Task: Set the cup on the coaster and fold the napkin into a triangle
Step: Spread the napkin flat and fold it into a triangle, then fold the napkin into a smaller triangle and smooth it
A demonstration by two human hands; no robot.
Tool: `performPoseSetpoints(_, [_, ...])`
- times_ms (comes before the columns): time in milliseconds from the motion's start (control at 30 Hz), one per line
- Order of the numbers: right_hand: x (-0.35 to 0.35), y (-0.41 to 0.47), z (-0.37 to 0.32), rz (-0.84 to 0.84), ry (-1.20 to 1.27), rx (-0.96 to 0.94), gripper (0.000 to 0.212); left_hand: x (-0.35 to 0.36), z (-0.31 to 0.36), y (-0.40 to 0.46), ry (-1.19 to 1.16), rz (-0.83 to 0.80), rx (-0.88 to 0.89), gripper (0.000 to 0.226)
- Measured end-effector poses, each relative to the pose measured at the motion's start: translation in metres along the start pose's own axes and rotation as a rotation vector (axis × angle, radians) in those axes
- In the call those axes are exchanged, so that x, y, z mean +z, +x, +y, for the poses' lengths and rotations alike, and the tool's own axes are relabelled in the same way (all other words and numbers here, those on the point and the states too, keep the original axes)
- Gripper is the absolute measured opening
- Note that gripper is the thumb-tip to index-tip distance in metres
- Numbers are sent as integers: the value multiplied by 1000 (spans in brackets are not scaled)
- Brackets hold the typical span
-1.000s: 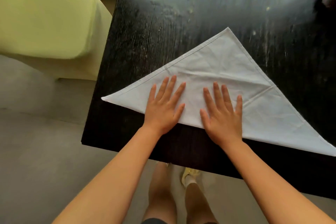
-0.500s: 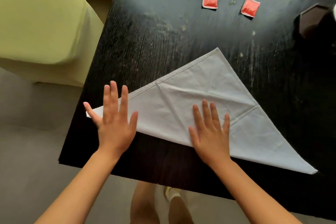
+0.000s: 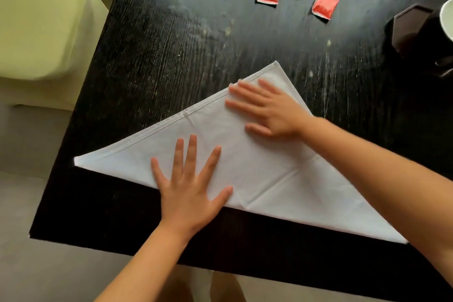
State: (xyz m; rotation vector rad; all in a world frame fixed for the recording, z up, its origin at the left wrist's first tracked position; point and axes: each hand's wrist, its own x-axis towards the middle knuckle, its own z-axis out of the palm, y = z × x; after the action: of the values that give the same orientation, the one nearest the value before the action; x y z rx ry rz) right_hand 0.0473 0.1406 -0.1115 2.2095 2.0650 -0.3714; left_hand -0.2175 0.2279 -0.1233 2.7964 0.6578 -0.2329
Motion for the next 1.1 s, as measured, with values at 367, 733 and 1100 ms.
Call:
performPoseSetpoints(367, [-22, -97, -9, 370, 153, 839, 54, -18, 19, 1, -96, 41, -34, 75])
performPoseSetpoints(733, [10, -290, -109, 91, 732, 1658, 38, 24, 143, 16, 11, -11, 257, 67])
performPoseSetpoints(1100, [28, -298, -109, 536, 1214, 1730, 32, 22, 144, 18, 48, -27, 242, 71])
